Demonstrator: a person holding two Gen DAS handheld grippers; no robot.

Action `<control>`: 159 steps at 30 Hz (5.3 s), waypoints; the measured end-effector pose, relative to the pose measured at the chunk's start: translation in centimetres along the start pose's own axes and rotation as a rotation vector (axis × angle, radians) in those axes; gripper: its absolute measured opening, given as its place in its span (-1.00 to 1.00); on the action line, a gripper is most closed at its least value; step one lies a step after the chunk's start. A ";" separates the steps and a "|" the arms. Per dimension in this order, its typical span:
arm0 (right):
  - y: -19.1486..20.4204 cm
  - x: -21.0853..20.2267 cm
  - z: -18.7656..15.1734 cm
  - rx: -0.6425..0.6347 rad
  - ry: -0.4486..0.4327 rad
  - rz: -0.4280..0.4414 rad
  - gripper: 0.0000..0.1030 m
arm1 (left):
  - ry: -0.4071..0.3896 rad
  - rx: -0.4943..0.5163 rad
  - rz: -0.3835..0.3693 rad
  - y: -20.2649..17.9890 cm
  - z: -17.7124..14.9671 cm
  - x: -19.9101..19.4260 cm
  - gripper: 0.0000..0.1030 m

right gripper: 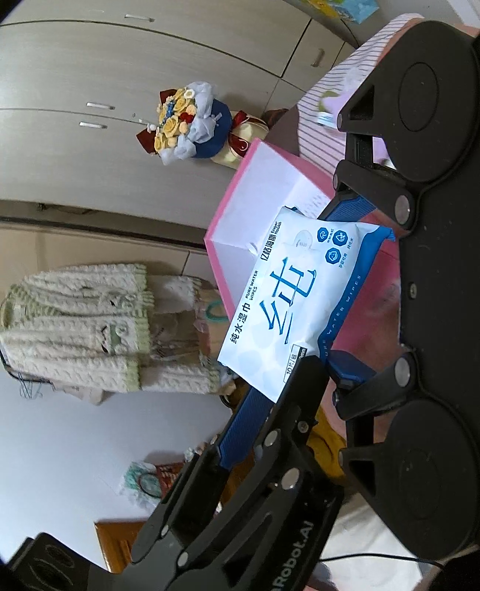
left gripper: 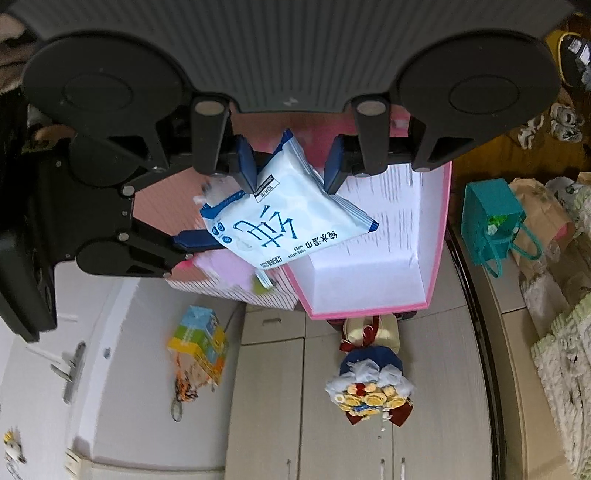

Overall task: Organize soft objects
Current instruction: 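Lift the wet-wipes pack with the right gripper and carry it over the pink box, then open the right gripper to drop the wipes pack into the box, then move the left gripper to the orange ball and close on it, then grasp the pink pompom with the right gripper while the left gripper holds the orange ball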

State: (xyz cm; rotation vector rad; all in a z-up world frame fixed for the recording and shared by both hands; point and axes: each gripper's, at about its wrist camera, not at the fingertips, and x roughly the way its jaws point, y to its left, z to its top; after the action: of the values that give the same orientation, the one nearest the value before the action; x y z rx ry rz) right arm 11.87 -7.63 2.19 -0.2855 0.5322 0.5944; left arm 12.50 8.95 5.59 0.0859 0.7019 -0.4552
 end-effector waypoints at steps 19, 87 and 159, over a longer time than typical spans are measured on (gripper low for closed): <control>-10.0 17.1 6.0 -0.014 0.179 -0.020 0.49 | 0.076 -0.258 -0.043 10.3 7.7 17.0 -0.24; -11.8 -9.7 -4.7 0.167 0.062 -0.059 0.62 | -0.007 0.122 -0.169 -8.4 -1.3 0.7 0.28; -27.2 6.5 -16.8 0.423 0.057 -0.225 0.03 | 0.071 0.307 0.132 -16.6 -1.1 24.4 -0.27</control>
State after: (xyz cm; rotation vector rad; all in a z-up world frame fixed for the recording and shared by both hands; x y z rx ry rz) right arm 26.13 -33.04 -12.49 0.0398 0.6559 0.2458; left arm 21.05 -14.84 -9.62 0.4361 0.6869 -0.4320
